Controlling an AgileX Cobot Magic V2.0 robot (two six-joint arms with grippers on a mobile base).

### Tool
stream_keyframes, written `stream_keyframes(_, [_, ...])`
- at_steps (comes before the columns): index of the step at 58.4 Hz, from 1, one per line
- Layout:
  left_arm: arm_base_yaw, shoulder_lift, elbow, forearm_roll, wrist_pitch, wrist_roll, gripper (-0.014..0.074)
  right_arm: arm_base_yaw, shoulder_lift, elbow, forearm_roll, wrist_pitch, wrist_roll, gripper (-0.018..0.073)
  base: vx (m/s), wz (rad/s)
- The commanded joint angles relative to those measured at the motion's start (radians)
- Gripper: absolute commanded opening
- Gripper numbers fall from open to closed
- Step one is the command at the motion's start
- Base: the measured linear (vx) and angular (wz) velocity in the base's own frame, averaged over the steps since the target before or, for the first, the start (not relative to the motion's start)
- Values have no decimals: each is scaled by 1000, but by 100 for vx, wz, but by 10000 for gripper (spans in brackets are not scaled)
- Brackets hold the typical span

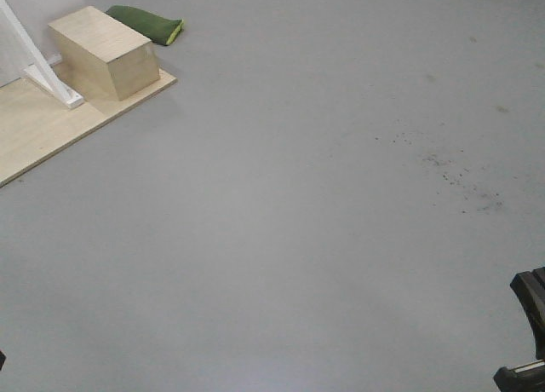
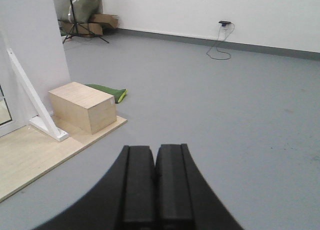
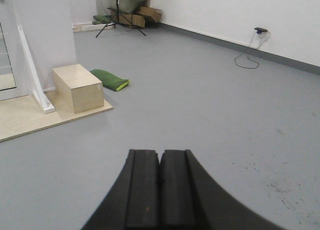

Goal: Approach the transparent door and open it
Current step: 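Drive the base forward to the glass sliding door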

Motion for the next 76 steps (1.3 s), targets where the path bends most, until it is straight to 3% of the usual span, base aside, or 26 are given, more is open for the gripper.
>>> stream_keyframes(1, [-5,-13,15,-5,-78,-1,-6,-4,-16,5,-4,-79,-1,-9,46,30])
stream_keyframes(76, [-5,-13,15,-5,-78,-1,-6,-4,-16,5,-4,-79,-1,-9,49,40])
